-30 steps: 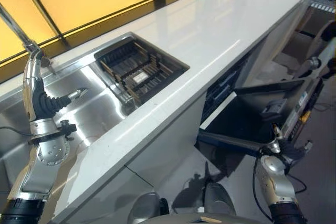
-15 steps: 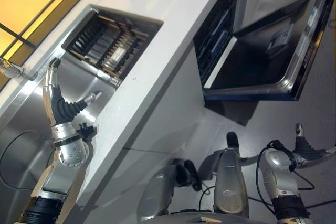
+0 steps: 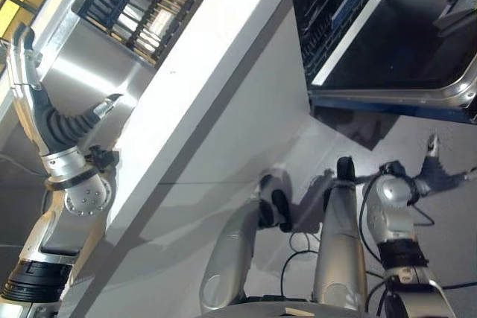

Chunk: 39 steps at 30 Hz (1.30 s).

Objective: Pick up plates and place into dishwasher.

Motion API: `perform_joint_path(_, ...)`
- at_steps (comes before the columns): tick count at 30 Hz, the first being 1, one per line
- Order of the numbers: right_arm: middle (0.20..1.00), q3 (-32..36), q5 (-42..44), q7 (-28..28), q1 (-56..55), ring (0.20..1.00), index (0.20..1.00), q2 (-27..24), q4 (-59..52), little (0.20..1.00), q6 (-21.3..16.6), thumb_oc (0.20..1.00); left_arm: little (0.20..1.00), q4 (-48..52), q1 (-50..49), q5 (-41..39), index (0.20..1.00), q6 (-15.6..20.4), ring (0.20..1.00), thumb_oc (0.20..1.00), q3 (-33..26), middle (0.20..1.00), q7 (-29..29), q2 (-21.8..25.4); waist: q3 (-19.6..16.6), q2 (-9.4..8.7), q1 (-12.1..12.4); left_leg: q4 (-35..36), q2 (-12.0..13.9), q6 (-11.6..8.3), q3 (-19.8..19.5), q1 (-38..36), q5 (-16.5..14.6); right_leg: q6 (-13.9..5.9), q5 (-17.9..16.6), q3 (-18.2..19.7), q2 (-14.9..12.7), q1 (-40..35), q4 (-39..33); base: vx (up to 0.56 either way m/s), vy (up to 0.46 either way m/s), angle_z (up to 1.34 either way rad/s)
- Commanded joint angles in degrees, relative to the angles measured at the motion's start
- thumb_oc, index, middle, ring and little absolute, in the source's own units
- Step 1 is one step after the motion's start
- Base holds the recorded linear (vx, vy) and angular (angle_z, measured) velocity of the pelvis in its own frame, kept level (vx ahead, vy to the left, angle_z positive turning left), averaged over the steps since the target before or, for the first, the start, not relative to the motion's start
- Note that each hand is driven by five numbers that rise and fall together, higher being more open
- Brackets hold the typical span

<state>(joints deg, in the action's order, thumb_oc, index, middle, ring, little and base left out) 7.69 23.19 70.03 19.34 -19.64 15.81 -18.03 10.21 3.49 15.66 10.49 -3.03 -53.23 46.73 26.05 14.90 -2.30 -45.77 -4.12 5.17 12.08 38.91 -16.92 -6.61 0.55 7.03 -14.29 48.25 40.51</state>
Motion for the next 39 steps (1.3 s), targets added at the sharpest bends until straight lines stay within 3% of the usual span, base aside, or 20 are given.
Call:
perform_joint_path(1,1.0,2.67,-1.9,-3.57,8.91,1.0,1.0,-6.06,-4.87,1.0,-2.28,1.0,1.0,0.06,1.99,0.23,1.0,-0.01,1.0,1.0,7.28,1.0,-2.11,-7.38,3.74,2.57,-0.86,-10.36,-0.92,-0.29,-2.96,-0.61,-9.33,0.9,0.24,-1.23,0.33,0.01,-0.7,0.01,-0.145,0.26)
perform_joint_path(5,1.0,3.1,-0.65,-10.09,15.03,1.0,1.0,-9.78,-6.5,1.0,-4.31,1.0,1.0,0.72,2.04,-0.53,1.0,-1.37,1.0,1.0,6.68,1.0,-1.71,-5.71,3.74,2.62,-0.28,-13.27,-0.01,-0.58,-4.06,2.06,-9.98,1.36,3.94,-1.92,2.37,2.78,4.51,0.03,-0.122,-0.04)
perform_joint_path(8,1.0,1.4,2.66,-23.44,18.53,1.0,1.0,-13.48,-7.6,1.0,-5.14,1.0,1.0,1.11,1.58,-2.7,1.0,-2.06,1.0,1.0,5.69,1.0,-1.5,-4.73,3.74,2.36,-0.08,-14.41,0.57,-0.97,-4.86,2.78,-9.91,2.27,5.41,-2.37,3.18,3.89,7.15,0.05,-0.064,0.21)
perform_joint_path(10,1.0,-0.46,6.53,-36.09,18.56,1.0,1.0,-14.98,-9.83,1.0,-5.45,1.0,1.0,1.54,1.66,-3.27,1.0,-2.49,1.0,1.0,4.81,1.0,-0.9,-4.34,3.74,1.92,-0.42,-14.52,0.81,-1.6,-5.24,3.12,-9.37,2.66,5.43,-2.24,3.76,4.24,7.57,0.04,-0.037,-0.1)
perform_joint_path(14,1.0,-4.71,13.89,-56.68,16.93,1.0,1.0,-18.63,-14.34,1.0,-4.75,1.0,1.0,1.35,2.83,-4.13,1.0,-2.66,1.0,1.0,3.3,1.0,-0.77,-2.79,3.74,0.33,-1.22,-13.13,1.31,-2.82,-5.8,3.32,-6.22,3.29,4.7,-2.5,4.59,4.28,6.46,-0.01,-0.027,-0.05)
perform_joint_path(18,1.0,-5.96,17.88,-67.05,15.55,1.0,1.0,-20.33,-15.98,1.0,-4.97,1.0,1.0,0.29,2.91,-5.33,1.0,-2.92,1.0,1.0,1.96,1.0,-0.24,-2.3,3.74,-1.15,-1.3,-12.31,1.54,-3.24,-6.83,1.96,-4.62,3.92,5.09,-2.77,5.2,2.96,6.65,0.02,0.007,0.04)
perform_joint_path(28,1.0,-8.37,15.13,-71.59,17.14,1.0,1.0,-18.39,-18.35,1.0,-1.28,1.0,1.0,-0.61,0.75,-7.38,1.0,-1.73,1.0,1.0,-1.54,1.0,0.4,-2.64,3.69,-4.02,1.58,-4.94,1.12,-3.92,-10.85,-8.17,0.22,4.96,5.5,-4.82,4.87,-7.06,2.54,0.05,0.058,0.05)
perform_joint_path(34,1.0,-10.47,13.39,-69.25,18.06,1.0,1.0,-15.71,-17.03,1.0,0.66,1.0,1.0,-2.1,-1.07,-8.61,1.0,-0.89,1.0,1.0,-2.79,1.0,1.72,-2.12,0.02,-6.29,5.04,0.87,0.38,-4.02,-13.23,-13.23,2.13,4.64,4.76,-6.72,3.96,-13.14,-2.04,0.11,0.03,0.28)
perform_joint_path(39,1.0,-12.27,11.69,-64.89,18.13,1.0,1.0,-12.85,-14.8,1.0,-0.24,1.0,1.0,-2.62,-0.9,-8.89,1.0,-0.28,1.0,1.0,-3.44,1.0,3.67,-1.01,-2.35,-9.4,8.3,5.21,0.55,-3.61,-15.39,-16.0,2.3,3.83,3.37,-9.12,2.33,-18.18,-5.86,0.04,-0.063,0.4)
